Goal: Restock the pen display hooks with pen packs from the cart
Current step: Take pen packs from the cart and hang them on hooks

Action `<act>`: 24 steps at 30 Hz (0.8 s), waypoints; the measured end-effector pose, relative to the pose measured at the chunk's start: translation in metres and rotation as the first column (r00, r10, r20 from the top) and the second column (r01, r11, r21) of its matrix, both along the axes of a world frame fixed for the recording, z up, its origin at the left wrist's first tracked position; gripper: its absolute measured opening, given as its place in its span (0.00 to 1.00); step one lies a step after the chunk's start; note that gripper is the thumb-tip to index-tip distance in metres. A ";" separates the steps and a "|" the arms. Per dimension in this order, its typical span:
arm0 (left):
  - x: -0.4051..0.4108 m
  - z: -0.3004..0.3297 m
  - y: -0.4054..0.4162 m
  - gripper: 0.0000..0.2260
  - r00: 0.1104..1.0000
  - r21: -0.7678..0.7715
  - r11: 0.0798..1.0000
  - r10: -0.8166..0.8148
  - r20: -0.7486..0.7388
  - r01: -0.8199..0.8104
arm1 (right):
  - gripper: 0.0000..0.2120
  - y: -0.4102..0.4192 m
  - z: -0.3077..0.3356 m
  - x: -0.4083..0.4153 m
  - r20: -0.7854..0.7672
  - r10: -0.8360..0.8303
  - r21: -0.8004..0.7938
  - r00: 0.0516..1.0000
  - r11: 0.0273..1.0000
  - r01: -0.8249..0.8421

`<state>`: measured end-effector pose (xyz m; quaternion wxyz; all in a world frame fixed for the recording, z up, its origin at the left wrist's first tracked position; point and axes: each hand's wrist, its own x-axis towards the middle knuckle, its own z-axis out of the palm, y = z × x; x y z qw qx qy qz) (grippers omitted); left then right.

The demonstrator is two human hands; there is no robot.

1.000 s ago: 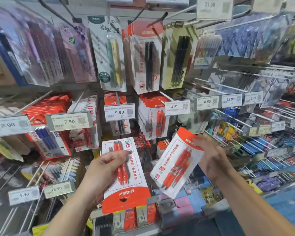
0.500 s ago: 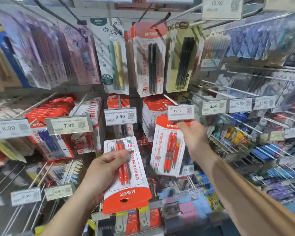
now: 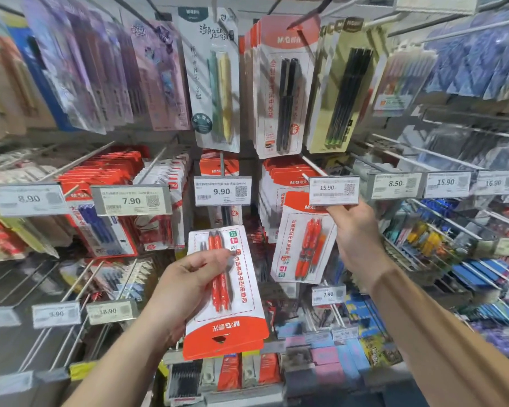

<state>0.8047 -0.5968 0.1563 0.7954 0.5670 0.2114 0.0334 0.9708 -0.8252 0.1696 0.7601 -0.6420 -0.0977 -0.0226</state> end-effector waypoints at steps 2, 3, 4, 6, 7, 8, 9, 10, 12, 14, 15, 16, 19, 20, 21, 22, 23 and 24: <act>-0.001 0.000 0.000 0.06 1.000 -0.003 1.000 -0.007 -0.009 0.007 | 0.09 0.001 -0.002 0.004 -0.007 -0.033 0.023 0.999 0.999 0.033; 0.000 0.000 0.000 0.07 1.000 -0.001 1.000 -0.007 -0.007 0.007 | 0.10 0.001 -0.003 0.008 -0.016 -0.052 0.016 0.999 0.999 0.052; 0.000 0.001 0.000 0.07 1.000 0.001 1.000 -0.008 -0.010 0.008 | 0.10 0.000 -0.003 0.011 -0.019 -0.064 0.006 0.998 0.998 0.064; 0.001 0.003 -0.001 0.07 1.000 0.006 1.000 -0.010 -0.014 0.010 | 0.11 -0.001 -0.002 0.014 -0.025 -0.060 -0.014 0.998 0.998 0.059; 0.001 0.003 -0.001 0.07 1.000 0.009 1.000 -0.011 -0.013 0.011 | 0.11 -0.001 -0.002 0.016 -0.036 -0.053 -0.026 0.998 0.998 0.053; 0.002 0.004 -0.002 0.07 1.000 0.010 1.000 -0.008 -0.015 0.008 | 0.12 -0.001 -0.001 0.016 -0.046 -0.051 -0.031 0.998 0.998 0.049; 0.002 0.004 -0.003 0.06 1.000 0.016 1.000 -0.005 -0.014 0.005 | 0.13 -0.001 -0.002 0.018 -0.050 -0.050 -0.030 0.997 0.998 0.049; 0.002 0.004 -0.003 0.06 1.000 0.011 1.000 -0.002 -0.014 0.002 | 0.15 -0.001 -0.002 0.019 -0.053 -0.055 -0.037 0.997 0.998 0.053; 0.003 0.004 -0.003 0.07 1.000 -0.012 1.000 0.002 -0.018 -0.002 | 0.14 0.000 0.000 0.021 -0.061 -0.075 -0.066 0.995 0.995 0.071; 0.005 0.002 -0.004 0.07 1.000 -0.037 0.999 0.011 -0.027 -0.012 | 0.11 0.001 0.002 0.025 -0.097 -0.128 -0.073 0.987 0.990 0.121; 0.006 0.000 -0.004 0.06 0.999 -0.047 0.999 0.019 -0.029 -0.020 | 0.13 0.003 0.003 0.028 -0.126 -0.149 -0.053 0.981 0.988 0.143; 0.006 -0.001 -0.004 0.06 0.999 -0.051 0.998 0.024 -0.032 -0.025 | 0.14 0.005 0.003 0.030 -0.162 -0.138 -0.016 0.977 0.990 0.137; 0.006 -0.002 -0.001 0.06 0.999 -0.034 0.999 0.022 -0.032 -0.023 | 0.07 0.013 0.000 0.036 -0.239 -0.048 0.074 0.970 0.995 0.068; 0.006 -0.002 0.000 0.06 0.999 -0.028 0.999 0.023 -0.032 -0.023 | 0.06 0.015 0.000 0.039 -0.231 -0.028 0.058 0.973 0.997 0.043; 0.005 -0.003 0.001 0.06 0.999 -0.025 0.999 0.027 -0.032 -0.028 | 0.05 0.016 0.000 0.041 -0.213 -0.016 0.028 0.977 0.999 0.022; 0.004 -0.003 0.003 0.07 0.999 -0.030 0.999 0.038 -0.031 -0.039 | 0.06 0.016 -0.001 0.044 -0.191 0.011 0.028 0.981 1.000 -0.006; 0.004 -0.005 0.004 0.07 0.998 -0.036 0.998 0.052 -0.029 -0.053 | 0.07 0.017 -0.001 0.047 -0.157 0.050 0.057 0.986 0.998 -0.041; 0.003 -0.005 0.006 0.07 0.998 -0.040 0.997 0.062 -0.030 -0.063 | 0.08 0.018 -0.002 0.050 -0.124 0.090 0.102 0.988 0.992 -0.077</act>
